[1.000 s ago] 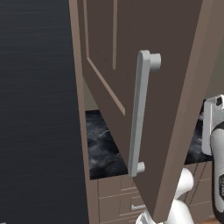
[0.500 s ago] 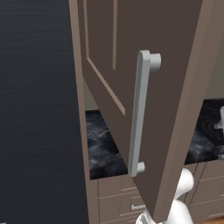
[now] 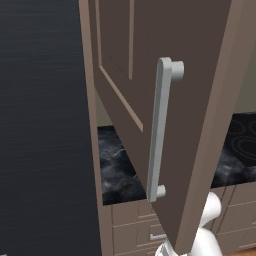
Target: Pick the sweet potato, sweet potato from the counter and place them in the cabinet. Then close the cabinet.
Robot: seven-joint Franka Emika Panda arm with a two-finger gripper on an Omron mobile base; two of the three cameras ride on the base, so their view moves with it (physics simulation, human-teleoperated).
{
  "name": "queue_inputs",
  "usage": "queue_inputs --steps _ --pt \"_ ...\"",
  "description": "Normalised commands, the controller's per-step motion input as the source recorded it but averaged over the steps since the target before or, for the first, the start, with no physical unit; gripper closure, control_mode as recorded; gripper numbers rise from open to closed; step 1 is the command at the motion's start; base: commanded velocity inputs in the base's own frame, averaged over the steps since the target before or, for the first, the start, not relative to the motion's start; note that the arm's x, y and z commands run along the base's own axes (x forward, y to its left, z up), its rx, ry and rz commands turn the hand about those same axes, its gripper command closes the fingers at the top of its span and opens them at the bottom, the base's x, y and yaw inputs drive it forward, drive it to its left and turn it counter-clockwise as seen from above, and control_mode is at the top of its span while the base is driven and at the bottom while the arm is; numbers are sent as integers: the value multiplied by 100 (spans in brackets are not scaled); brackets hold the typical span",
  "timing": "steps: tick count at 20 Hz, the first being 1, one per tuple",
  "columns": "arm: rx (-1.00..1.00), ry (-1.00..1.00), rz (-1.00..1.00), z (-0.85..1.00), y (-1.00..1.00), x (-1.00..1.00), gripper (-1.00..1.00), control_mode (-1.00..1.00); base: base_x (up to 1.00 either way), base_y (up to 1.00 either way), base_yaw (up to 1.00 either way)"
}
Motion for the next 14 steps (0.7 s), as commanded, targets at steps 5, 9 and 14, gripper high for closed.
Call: queue_inputs --steps 5,9,14 --pt "-32 -54 15 -27 83 -100 -100 -100 0 0 0" --pt "-27 -50 14 -11 74 -100 -100 -100 0 0 0" --pt "-19 -37 13 0 65 -86 -100 -100 0 0 0"
